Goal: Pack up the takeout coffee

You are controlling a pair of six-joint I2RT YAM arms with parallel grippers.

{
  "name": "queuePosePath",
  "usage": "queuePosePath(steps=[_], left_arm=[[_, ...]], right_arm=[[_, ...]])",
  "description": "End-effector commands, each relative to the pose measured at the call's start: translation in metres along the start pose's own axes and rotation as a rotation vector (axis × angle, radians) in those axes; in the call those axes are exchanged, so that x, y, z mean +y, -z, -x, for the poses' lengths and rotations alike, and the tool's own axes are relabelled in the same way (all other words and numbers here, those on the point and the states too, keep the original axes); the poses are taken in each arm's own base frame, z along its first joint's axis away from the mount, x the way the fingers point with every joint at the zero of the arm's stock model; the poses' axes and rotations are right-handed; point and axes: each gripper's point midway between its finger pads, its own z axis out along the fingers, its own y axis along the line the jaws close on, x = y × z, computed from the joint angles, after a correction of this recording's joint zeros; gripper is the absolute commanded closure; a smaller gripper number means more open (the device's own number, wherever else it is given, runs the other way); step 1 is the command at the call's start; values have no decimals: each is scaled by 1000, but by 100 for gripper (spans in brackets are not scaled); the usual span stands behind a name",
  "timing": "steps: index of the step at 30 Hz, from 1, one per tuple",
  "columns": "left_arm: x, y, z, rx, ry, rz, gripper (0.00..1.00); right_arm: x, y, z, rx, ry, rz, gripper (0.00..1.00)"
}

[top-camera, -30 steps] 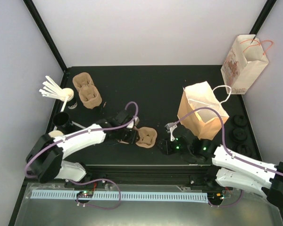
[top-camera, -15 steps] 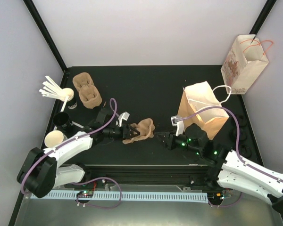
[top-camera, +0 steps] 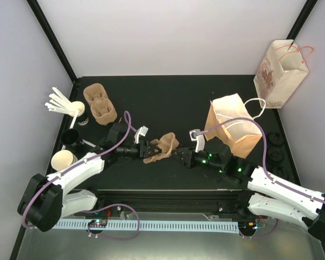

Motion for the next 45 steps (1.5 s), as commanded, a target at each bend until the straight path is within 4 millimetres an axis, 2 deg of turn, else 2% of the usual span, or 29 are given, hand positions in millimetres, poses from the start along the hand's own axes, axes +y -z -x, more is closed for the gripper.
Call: queuePosePath(steps=[1,13,17,27,38,45], left_arm=[[-16,4,3,-5,-38,-61,64],[-21,2,3,1,-23,-110,64],[-23,3,3,-2,-22,-118,64],[-24,3,3,-1,-15,-129,65],[-25,3,2,3,-12,-141,65],[-26,4,0,9,-12,-148,65]], right_arm=[[17,3,10,-25,-3,57,61],[20,10,10,-52,-8,99,57],[20,11,6,-39,2,105,41],[4,7,-2,-11,-11,38,27],[2,-1,-6,8,-14,39,23],[-4,-2,-4,-7,-44,12,27]])
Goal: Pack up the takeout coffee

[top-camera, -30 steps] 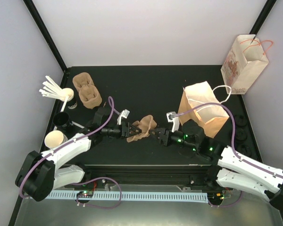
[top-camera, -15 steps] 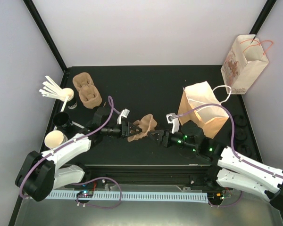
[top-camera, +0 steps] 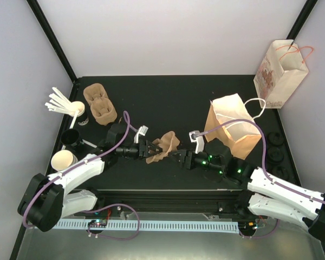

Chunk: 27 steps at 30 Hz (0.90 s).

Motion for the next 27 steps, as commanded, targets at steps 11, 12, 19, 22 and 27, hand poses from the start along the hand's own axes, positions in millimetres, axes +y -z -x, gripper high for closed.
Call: queuePosePath(steps=[11,12,19,22,27], left_arm=[[-17,1,-11,67,-38,-108,64],[-18,2,-12,69,-42,-114,64],[-27,4,-17,87,-51,-159,64],[-31,5,-20,99,-47,-194,64],[-33,6,-23,107,-44,-213,64]], right_arm=[[-25,-2,0,-50,-108,-90,40],[-27,-2,-1,-50,-111,-96,41],[-42,-1,-8,-39,-117,-143,46],[-48,0,-11,-38,-108,-163,47],[-62,3,-15,-34,-102,-217,48]])
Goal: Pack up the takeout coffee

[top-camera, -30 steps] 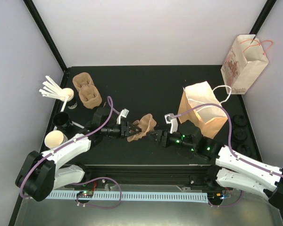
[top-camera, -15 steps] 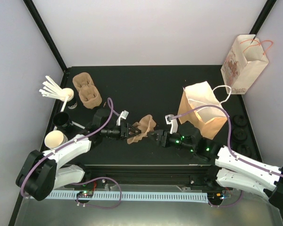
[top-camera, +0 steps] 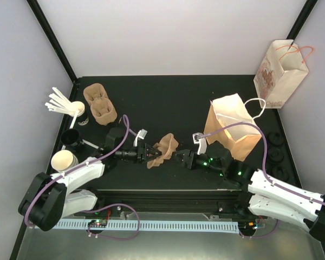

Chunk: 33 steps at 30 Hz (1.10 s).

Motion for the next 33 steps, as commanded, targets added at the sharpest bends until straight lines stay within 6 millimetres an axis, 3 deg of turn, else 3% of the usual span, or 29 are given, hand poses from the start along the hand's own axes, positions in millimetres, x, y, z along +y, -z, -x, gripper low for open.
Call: queuePosePath(steps=[1,10,15,22,27,33], left_arm=[[-38,3,-10,78,-117,-148,64],[-39,3,-8,75,-109,-158,63],[-31,2,-9,84,-114,-107,63],[-36,5,-7,96,-147,-58,63],[-39,8,-11,121,-166,-35,63],[-44,13,-17,128,-192,-32,63]], right_arm=[[-46,1,-7,-10,2,-173,48],[-45,10,-9,1,112,-170,44],[-13,9,-13,76,376,-35,28],[6,23,-6,18,756,48,5],[35,37,-7,-112,948,229,0],[38,36,-2,-106,1127,197,0]])
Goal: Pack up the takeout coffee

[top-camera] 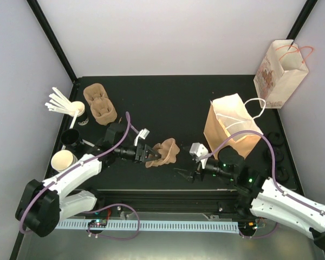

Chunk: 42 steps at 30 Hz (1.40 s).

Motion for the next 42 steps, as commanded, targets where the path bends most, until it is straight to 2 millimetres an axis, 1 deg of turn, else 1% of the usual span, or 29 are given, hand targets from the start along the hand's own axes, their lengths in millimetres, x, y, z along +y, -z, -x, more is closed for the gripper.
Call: queuePosePath(steps=[1,4,8,11,15,18,23,25,31,34,39,42], left_arm=[[-20,6,-3,20,-71,-24,63],[-23,7,-3,19,-82,-28,63],[-23,7,-4,23,-86,-27,63],[-23,7,-4,24,-88,-27,63],[-24,7,-3,21,-91,-26,63],[-23,6,-2,19,-90,-23,63],[-23,6,-1,21,-88,-24,63],[-23,6,-1,20,-87,-23,63],[-23,6,-2,17,-86,-23,63],[-24,6,-2,18,-89,-25,63],[-30,9,-1,10,-103,-33,63],[-35,10,1,5,-112,-40,63]], right_arm=[[-1,-5,15,9,204,4,0],[-7,-10,18,50,232,-18,0],[-3,-16,25,45,257,11,0],[-2,-22,23,79,267,26,0],[6,-28,16,120,300,67,0],[10,-31,15,122,305,83,2],[10,-35,14,133,301,85,3],[11,-35,13,129,306,94,0],[11,-36,11,107,301,88,0],[4,-35,15,88,270,41,0],[-4,-26,20,23,195,-27,0],[-6,-22,18,8,164,-42,0]])
